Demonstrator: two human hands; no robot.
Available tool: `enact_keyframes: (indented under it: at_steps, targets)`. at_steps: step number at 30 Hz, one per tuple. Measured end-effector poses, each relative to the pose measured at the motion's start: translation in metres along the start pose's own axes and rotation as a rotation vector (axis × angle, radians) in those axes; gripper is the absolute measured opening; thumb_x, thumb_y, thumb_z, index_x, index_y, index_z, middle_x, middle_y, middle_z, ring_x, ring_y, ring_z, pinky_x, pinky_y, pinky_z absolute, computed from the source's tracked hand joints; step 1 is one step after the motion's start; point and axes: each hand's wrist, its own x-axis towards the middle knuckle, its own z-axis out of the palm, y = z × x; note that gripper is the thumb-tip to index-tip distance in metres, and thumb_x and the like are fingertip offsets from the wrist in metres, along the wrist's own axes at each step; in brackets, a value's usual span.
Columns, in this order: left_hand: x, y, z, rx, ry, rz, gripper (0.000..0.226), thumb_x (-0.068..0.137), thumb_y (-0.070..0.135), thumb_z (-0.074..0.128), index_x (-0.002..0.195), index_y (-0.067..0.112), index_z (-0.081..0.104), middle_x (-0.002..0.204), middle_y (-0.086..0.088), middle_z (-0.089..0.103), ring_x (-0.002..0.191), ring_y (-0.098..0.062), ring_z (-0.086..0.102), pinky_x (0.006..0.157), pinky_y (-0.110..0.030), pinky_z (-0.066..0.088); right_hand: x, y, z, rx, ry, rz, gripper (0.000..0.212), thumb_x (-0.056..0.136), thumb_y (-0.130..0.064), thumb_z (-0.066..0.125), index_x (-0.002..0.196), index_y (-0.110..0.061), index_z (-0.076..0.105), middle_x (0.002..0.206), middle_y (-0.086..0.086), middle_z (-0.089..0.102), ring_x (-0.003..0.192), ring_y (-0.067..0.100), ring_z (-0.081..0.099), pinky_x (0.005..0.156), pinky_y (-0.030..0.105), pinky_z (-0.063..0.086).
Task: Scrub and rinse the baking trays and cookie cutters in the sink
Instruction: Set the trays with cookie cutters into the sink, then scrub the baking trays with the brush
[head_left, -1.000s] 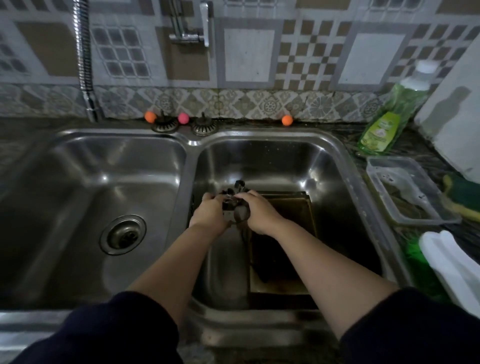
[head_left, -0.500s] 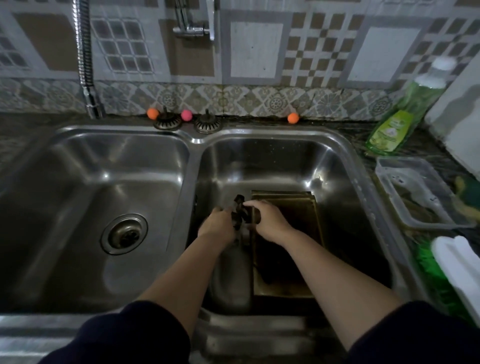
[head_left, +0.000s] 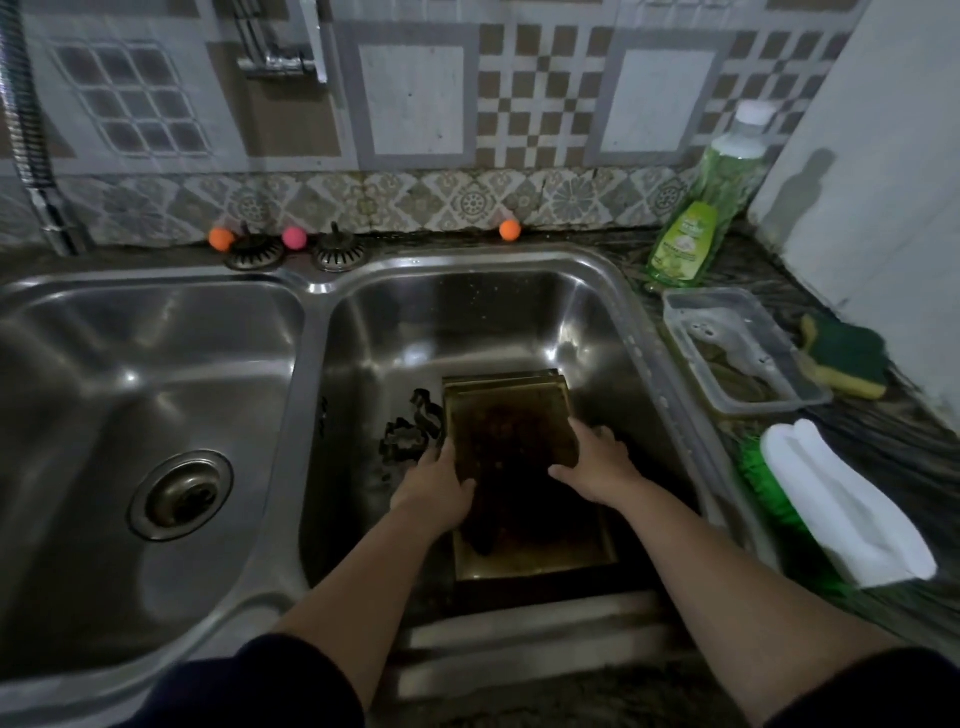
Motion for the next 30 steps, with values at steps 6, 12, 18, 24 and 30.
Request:
enact_keyframes:
  at_steps: [6, 12, 18, 24, 30]
  targets:
    - [0.006, -0.003, 0.006, -0.028, -0.076, -0.003, 0.08, 0.097, 0.04, 0.046, 0.153, 0.016, -0.005, 0.161, -0.002, -0.009, 0.145, -0.027, 0.02, 0.115, -0.038, 0.028, -0.001, -0.004, 0.006, 0.026, 0.004, -0.011, 0.076, 0.094, -0.039, 0.056, 0.154, -0.023, 0.011, 0.157, 0.009, 0.021, 0.141, 0.033, 0.024, 0.112, 0.044, 0.032]
    - [0.012, -0.012, 0.006, -0.154, -0.061, 0.026, 0.084, 0.093, 0.044, 0.054, 0.154, 0.016, 0.003, 0.161, -0.001, -0.002, 0.147, -0.024, 0.012, 0.118, -0.034, 0.021, -0.008, -0.015, 0.001, 0.124, 0.286, -0.069, 0.06, 0.093, -0.034, 0.059, 0.147, -0.021, 0.036, 0.152, 0.007, 0.03, 0.136, 0.027, 0.037, 0.105, 0.036, 0.039]
    - [0.011, -0.014, 0.001, -0.239, -0.078, 0.024, 0.079, 0.093, 0.045, 0.053, 0.154, 0.02, 0.009, 0.161, 0.001, 0.003, 0.146, -0.025, 0.013, 0.119, -0.04, 0.019, -0.009, -0.025, 0.006, 0.336, 0.349, -0.102, 0.058, 0.093, -0.028, 0.06, 0.146, -0.026, 0.036, 0.15, 0.006, 0.035, 0.137, 0.025, 0.036, 0.106, 0.036, 0.036]
    - [0.003, -0.012, -0.015, -0.488, -0.048, 0.102, 0.072, 0.097, 0.036, 0.045, 0.149, 0.044, -0.004, 0.15, -0.005, 0.034, 0.133, -0.024, 0.04, 0.11, -0.047, 0.036, -0.012, -0.029, -0.011, 0.496, 0.414, -0.145, 0.062, 0.088, -0.024, 0.067, 0.144, -0.027, 0.041, 0.15, 0.004, 0.038, 0.138, 0.022, 0.034, 0.111, 0.038, 0.034]
    - [-0.019, 0.015, -0.043, -0.912, 0.159, 0.353, 0.054, 0.103, 0.022, 0.035, 0.149, 0.045, 0.016, 0.148, 0.005, 0.037, 0.136, -0.014, 0.037, 0.112, -0.04, 0.032, -0.029, -0.038, -0.052, 0.651, 0.416, -0.203, 0.055, 0.089, -0.029, 0.066, 0.141, -0.028, 0.045, 0.147, -0.002, 0.042, 0.134, 0.019, 0.04, 0.107, 0.036, 0.039]
